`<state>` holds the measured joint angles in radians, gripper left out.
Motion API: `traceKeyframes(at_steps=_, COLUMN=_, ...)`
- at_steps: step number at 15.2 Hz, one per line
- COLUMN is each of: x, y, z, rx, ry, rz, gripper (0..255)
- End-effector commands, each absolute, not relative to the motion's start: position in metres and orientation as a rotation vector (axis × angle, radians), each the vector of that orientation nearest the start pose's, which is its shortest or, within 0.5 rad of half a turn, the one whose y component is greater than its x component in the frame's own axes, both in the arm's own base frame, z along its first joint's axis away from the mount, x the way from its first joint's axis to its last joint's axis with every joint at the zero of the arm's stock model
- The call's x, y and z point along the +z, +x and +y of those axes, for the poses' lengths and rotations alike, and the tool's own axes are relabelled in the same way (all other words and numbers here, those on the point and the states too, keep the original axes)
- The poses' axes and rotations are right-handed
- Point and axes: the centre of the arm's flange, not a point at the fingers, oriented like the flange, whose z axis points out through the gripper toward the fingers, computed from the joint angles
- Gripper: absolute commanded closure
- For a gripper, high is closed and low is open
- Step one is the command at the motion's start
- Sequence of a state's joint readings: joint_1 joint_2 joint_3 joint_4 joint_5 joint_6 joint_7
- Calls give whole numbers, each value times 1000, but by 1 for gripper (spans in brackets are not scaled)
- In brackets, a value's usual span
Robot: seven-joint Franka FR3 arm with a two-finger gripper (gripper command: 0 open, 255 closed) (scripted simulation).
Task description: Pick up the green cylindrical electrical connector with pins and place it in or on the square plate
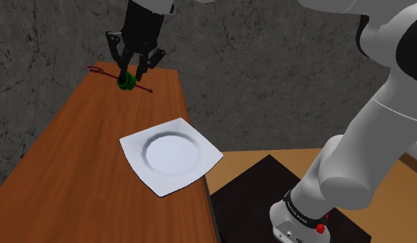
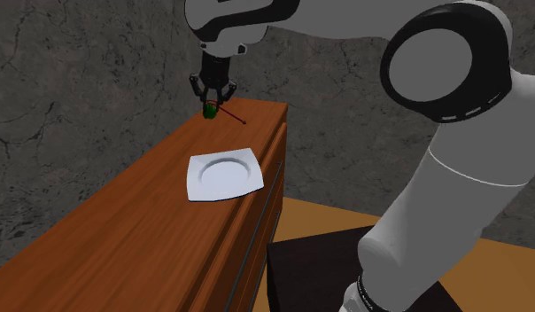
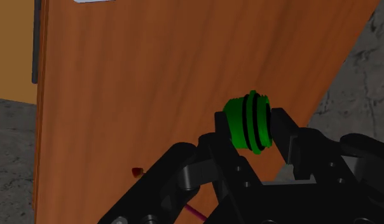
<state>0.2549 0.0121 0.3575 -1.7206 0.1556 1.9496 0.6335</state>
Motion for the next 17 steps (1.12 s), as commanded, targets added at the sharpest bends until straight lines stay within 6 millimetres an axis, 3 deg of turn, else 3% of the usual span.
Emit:
traceKeyframes(at_steps=1, x=586, y=450, z=343, rx=-125, ry=-2885, rz=93, gripper=255)
traceKeyframes(at_steps=13, x=597, y=293, z=325, rx=-125, ry=-2885, rz=93, gripper=255)
traceKeyframes(at_steps=14, x=596, y=305, z=327, rx=-126, ry=-2885, rz=92, gripper=255)
traceKeyframes(at_steps=15, x=596, y=305, z=327, rx=-126, ry=-2885, rz=92, gripper=0)
traceKeyframes(at_steps=17, x=575, y=322, z=338, rx=-90, ry=-2935, rz=-20, gripper=0)
